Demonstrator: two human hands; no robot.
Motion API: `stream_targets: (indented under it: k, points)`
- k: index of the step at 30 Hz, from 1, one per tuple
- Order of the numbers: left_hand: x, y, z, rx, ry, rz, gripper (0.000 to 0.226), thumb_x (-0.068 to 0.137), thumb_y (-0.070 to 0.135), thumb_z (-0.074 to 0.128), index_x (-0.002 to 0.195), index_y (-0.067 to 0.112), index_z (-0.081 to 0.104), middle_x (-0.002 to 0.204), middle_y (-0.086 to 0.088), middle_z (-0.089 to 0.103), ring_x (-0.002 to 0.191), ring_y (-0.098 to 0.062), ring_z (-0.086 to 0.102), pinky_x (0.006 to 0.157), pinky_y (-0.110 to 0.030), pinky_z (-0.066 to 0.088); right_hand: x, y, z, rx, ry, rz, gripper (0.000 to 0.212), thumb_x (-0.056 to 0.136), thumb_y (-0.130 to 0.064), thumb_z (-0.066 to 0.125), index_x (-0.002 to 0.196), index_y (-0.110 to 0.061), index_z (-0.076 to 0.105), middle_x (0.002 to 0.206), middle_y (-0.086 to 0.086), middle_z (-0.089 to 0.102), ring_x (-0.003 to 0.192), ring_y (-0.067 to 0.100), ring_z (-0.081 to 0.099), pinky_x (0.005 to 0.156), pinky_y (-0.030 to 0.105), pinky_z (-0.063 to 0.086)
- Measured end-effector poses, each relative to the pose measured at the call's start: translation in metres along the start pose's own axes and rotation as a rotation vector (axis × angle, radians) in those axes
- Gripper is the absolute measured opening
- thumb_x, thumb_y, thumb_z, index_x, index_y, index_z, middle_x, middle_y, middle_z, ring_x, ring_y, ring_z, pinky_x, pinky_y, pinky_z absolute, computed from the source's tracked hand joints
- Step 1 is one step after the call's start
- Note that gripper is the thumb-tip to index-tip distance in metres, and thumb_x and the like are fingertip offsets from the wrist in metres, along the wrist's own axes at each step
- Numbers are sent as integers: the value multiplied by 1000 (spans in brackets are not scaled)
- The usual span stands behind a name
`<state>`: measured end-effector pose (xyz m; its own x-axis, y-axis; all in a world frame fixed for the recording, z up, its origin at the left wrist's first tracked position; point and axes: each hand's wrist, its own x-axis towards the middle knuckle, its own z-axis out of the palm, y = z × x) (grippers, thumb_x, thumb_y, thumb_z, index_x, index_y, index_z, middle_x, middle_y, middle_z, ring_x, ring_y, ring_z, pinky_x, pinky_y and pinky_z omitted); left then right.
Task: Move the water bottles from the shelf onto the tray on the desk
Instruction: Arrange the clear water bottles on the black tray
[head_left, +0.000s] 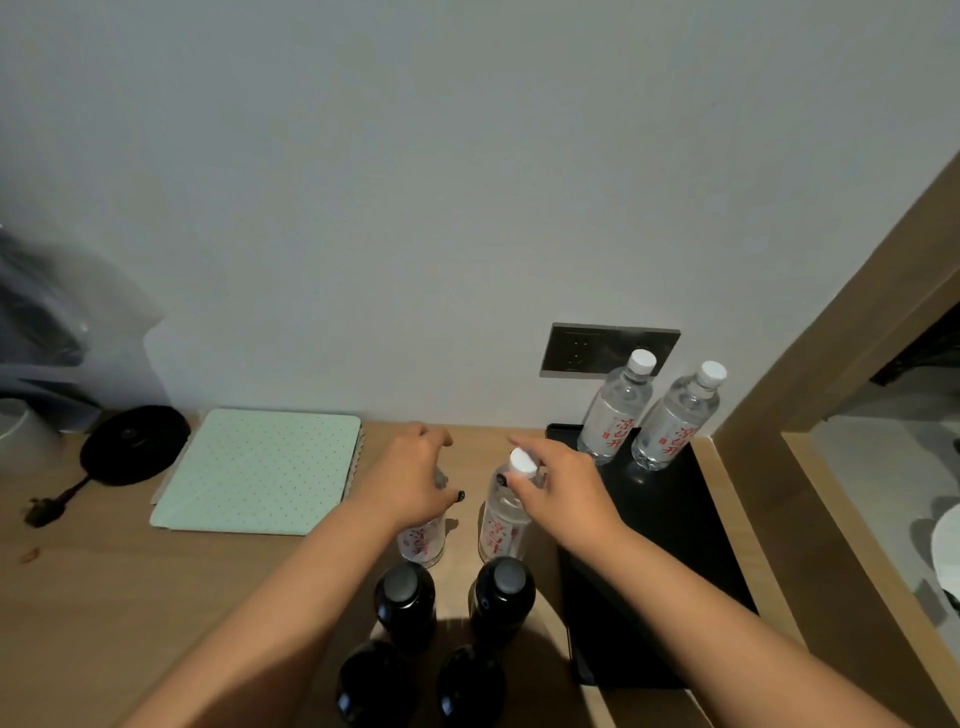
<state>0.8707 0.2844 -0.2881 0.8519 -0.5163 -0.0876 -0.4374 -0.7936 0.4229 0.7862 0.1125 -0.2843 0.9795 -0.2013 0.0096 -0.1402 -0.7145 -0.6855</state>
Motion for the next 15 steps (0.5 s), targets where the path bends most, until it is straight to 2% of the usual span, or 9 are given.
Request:
stream_targets:
  k: [1, 3, 4, 6, 9, 11, 15]
  points:
    - [3, -2, -1, -35, -23, -26, 55, 74, 32, 75, 123, 18, 53, 126, -3, 53, 113, -20, 52, 91, -29, 44, 1, 2, -2, 52, 9, 42, 44, 86, -26, 64, 128, -21, 54, 121, -1, 62, 112, 14, 57, 94, 30, 48]
    - [9, -6, -2, -81, -12, -71, 38, 72, 36, 77, 99, 18, 57, 103, -3, 61, 96, -20, 57, 76, -30, 48, 5, 6, -6, 145, 38, 113, 33, 86, -20, 62, 118, -21, 55, 108, -2, 63, 103, 14, 58, 86, 28, 49]
    - [11, -6, -1, -97, 15, -91, 32, 74, 37, 76, 88, 17, 56, 90, -2, 62, 87, -20, 59, 69, -29, 48, 7, 9, -8, 179, 55, 140, 26, 87, -17, 61, 112, -20, 56, 104, -2, 62, 100, 15, 58, 83, 28, 48]
    - [18, -4, 1, -114, 83, -102, 27, 81, 38, 69, 78, 14, 54, 79, -4, 63, 80, -22, 61, 64, -30, 49, 11, 15, -12, 247, 83, 194, 22, 88, -13, 58, 109, -19, 55, 101, -1, 60, 98, 15, 57, 80, 26, 46]
    - [30, 3, 1, -112, 99, -89, 23, 86, 38, 63, 83, 15, 60, 87, -6, 67, 86, -24, 62, 64, -28, 43, 10, 27, -11, 335, 127, 288, 27, 83, -13, 65, 106, -22, 54, 103, -3, 61, 100, 13, 58, 81, 26, 47]
    - [43, 9, -2, -136, 66, -58, 23, 86, 39, 63, 94, 18, 64, 97, -4, 67, 93, -23, 61, 66, -27, 40, 9, 38, -10, 439, 184, 349, 32, 79, -12, 71, 106, -22, 57, 105, -3, 63, 102, 13, 60, 88, 31, 50]
    - [63, 22, 1, -228, -18, 18, 31, 86, 34, 64, 114, 21, 60, 107, -3, 68, 100, -21, 62, 83, -33, 51, 8, 50, -12, 515, 239, 423, 31, 81, -10, 69, 107, -22, 59, 107, -1, 65, 102, 14, 60, 92, 38, 51]
